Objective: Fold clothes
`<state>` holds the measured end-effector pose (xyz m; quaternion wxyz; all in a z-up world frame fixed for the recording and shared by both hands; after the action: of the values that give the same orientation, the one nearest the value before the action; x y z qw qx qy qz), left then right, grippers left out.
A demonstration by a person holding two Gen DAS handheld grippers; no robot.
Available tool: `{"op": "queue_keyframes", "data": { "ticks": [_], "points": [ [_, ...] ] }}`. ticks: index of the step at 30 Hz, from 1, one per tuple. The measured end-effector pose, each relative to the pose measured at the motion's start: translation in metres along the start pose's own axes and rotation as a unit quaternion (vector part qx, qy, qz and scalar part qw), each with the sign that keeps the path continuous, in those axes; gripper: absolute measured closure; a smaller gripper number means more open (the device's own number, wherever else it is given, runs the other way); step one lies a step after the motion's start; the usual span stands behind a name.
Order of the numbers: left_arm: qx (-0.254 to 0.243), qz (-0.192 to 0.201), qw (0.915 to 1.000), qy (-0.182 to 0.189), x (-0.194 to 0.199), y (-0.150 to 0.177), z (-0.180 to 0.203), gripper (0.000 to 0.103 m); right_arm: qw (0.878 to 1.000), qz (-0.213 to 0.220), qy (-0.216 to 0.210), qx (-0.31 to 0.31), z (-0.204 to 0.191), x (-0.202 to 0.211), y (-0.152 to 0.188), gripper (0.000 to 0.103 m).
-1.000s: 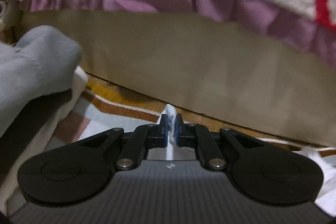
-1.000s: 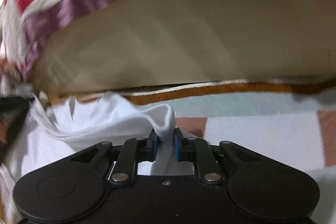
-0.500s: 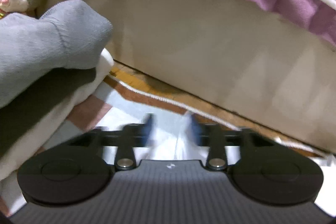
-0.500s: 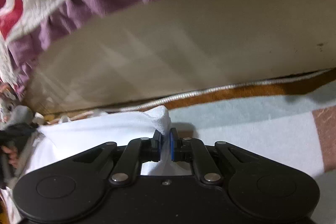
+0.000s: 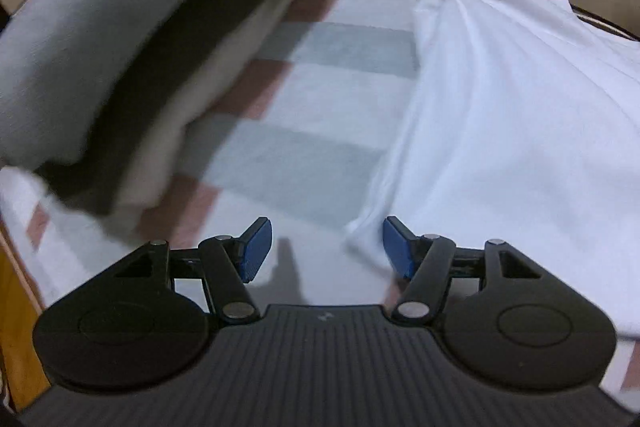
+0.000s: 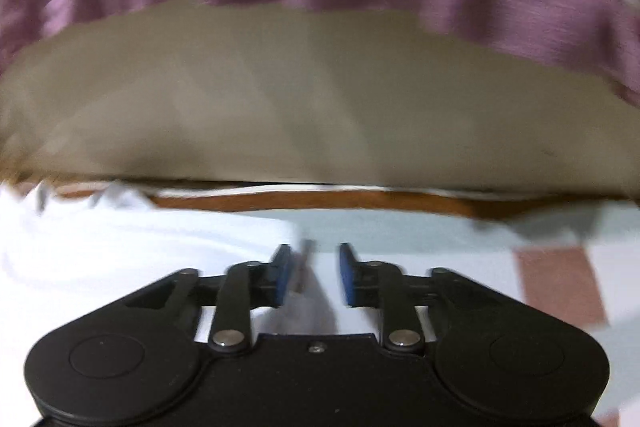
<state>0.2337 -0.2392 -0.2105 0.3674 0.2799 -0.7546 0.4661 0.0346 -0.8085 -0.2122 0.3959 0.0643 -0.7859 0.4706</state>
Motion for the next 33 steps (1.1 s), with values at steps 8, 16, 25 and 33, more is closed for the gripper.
{"op": "queue_keyframes", "data": {
  "ticks": [8, 16, 25, 33],
  "points": [
    [0.157, 0.049, 0.9755, 0.146, 0.009, 0.025, -0.036, 0.038, 0.954, -0.033, -0.11, -0.275, 0.027, 0.081, 0.033, 0.056],
    [0.248, 0.025, 0.9348, 0.253, -0.008, 0.036, -0.032, 0.038, 0.923, -0.067, -0.16, -0.344, -0.049, 0.131, 0.101, 0.05],
    [0.243, 0.063, 0.9334, 0.256, -0.006, 0.031, -0.018, 0.037, 0.943, -0.076, -0.089, -0.31, -0.073, 0.148, 0.156, 0.044],
    [0.237, 0.062, 0.9427, 0.226, -0.026, 0.023, -0.012, 0.023, 0.926, -0.099, -0.107, -0.349, -0.084, 0.144, 0.177, 0.04]
  ]
}}
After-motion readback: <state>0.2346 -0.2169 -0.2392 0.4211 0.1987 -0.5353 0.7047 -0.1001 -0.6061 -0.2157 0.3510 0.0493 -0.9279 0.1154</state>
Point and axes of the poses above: each gripper's, at about its wrist camera, not at the fingertips, and x roughly against the way its jaws point, z to its right, y to its underside, the point moved 7 cm from there along -x, roughly the way its jaws point, and after that the axes turned 7 degrees about -y, right-handed, at the moved point
